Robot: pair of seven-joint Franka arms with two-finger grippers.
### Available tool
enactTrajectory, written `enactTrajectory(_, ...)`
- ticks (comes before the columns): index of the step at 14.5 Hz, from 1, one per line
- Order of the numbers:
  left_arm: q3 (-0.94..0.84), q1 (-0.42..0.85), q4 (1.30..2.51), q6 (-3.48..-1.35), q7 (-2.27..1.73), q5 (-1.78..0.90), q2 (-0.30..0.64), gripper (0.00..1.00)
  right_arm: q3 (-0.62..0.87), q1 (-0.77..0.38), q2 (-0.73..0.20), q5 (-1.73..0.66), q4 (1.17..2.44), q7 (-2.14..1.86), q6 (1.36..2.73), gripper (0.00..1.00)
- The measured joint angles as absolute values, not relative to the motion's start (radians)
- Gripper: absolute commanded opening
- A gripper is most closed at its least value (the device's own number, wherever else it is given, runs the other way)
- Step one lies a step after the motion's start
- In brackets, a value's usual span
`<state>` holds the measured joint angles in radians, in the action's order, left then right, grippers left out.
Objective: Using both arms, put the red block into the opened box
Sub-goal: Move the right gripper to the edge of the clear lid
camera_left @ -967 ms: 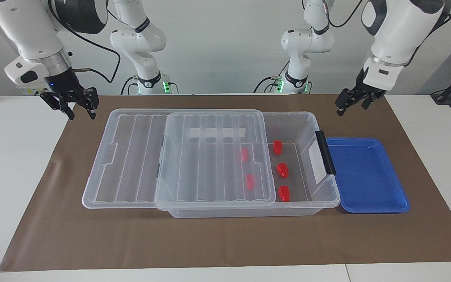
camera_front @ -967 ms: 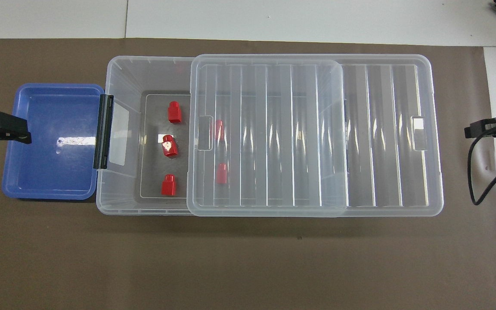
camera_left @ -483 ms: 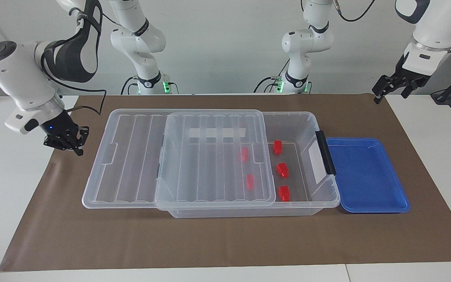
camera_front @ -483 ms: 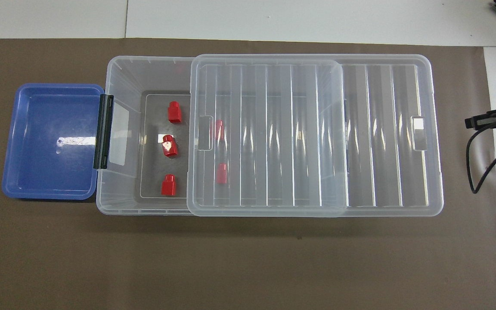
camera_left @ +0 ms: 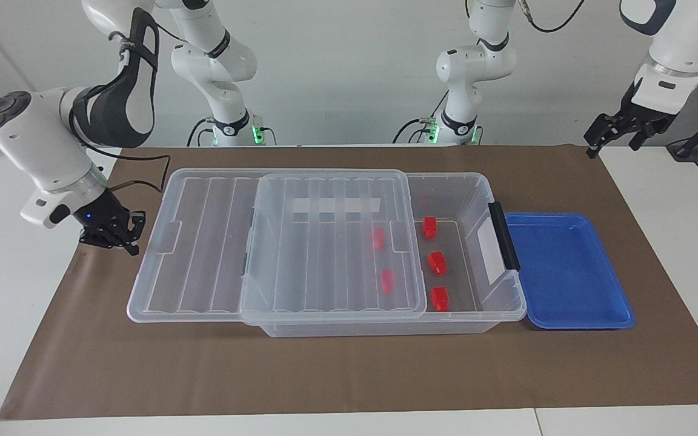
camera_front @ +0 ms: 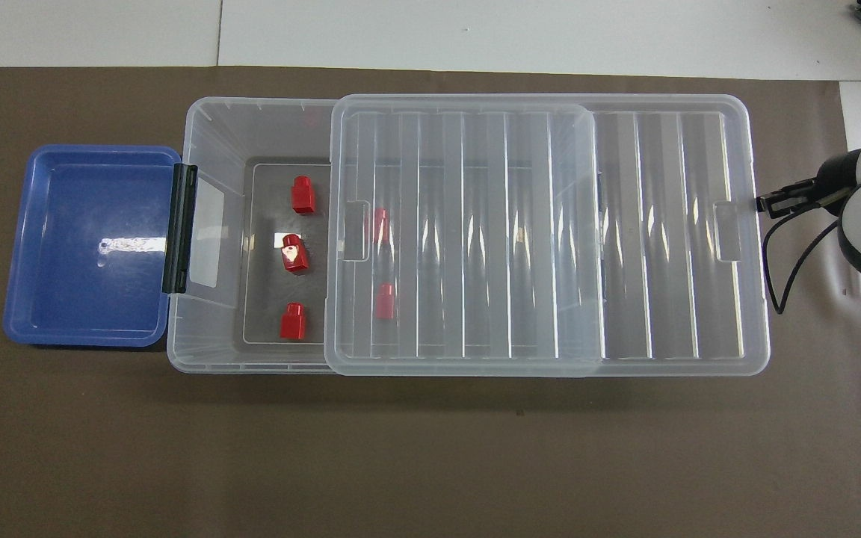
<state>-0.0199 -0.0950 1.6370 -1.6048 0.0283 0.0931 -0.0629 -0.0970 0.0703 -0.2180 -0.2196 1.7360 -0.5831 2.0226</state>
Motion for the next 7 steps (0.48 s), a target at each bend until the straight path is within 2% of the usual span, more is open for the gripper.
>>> enactTrajectory(7, -0.033, -0.095, 1.656, -1.618, 0.028, 0.093, -0.075, 1.0, -0.095, 0.007, -0.218, -0.238, 1.736, -0.532, 2.022, 0.0)
